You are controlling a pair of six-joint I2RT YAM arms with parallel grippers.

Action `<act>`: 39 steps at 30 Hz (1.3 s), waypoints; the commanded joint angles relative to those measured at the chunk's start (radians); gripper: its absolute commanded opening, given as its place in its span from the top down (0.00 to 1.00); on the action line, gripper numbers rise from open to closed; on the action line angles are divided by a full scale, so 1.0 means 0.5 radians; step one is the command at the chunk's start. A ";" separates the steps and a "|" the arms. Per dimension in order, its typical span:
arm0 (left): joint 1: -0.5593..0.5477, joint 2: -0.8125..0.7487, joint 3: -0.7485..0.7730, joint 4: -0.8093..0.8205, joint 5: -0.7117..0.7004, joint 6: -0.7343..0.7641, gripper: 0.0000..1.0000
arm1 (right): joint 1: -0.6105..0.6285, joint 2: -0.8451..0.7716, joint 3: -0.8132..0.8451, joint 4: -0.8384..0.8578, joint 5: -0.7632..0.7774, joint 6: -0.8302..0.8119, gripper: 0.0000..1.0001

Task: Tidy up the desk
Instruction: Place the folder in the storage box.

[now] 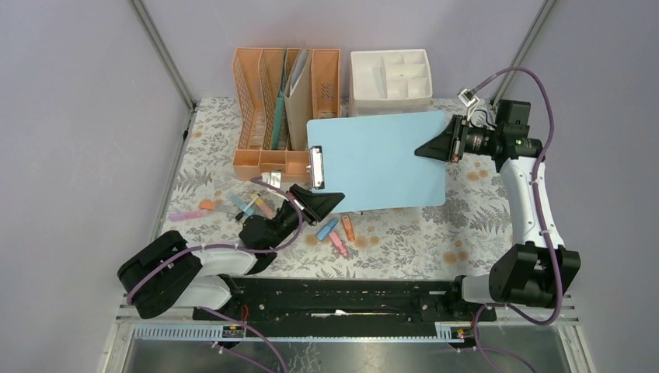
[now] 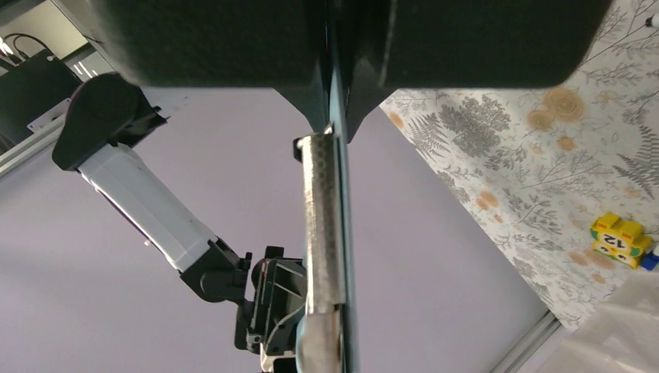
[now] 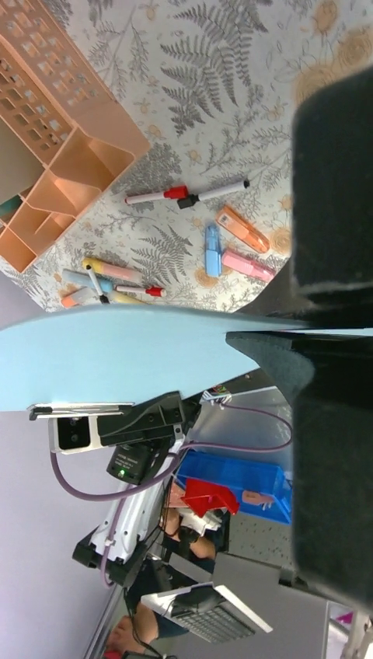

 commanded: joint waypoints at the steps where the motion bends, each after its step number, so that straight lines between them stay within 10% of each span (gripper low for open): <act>1: 0.011 -0.127 -0.029 0.262 -0.027 0.071 1.00 | 0.009 -0.225 -0.186 0.759 0.174 0.527 0.90; 11: 0.268 -1.115 -0.058 -1.086 -0.058 0.440 1.00 | -0.037 -0.354 -0.297 0.614 0.388 0.202 0.01; 22: 0.363 -1.573 0.650 -2.855 -0.621 1.020 1.00 | -0.140 -0.522 -0.365 0.245 0.958 -0.065 0.00; 39: 0.360 -0.740 1.473 -3.177 -0.795 1.436 1.00 | -0.146 -0.765 -0.872 0.714 0.978 0.088 0.00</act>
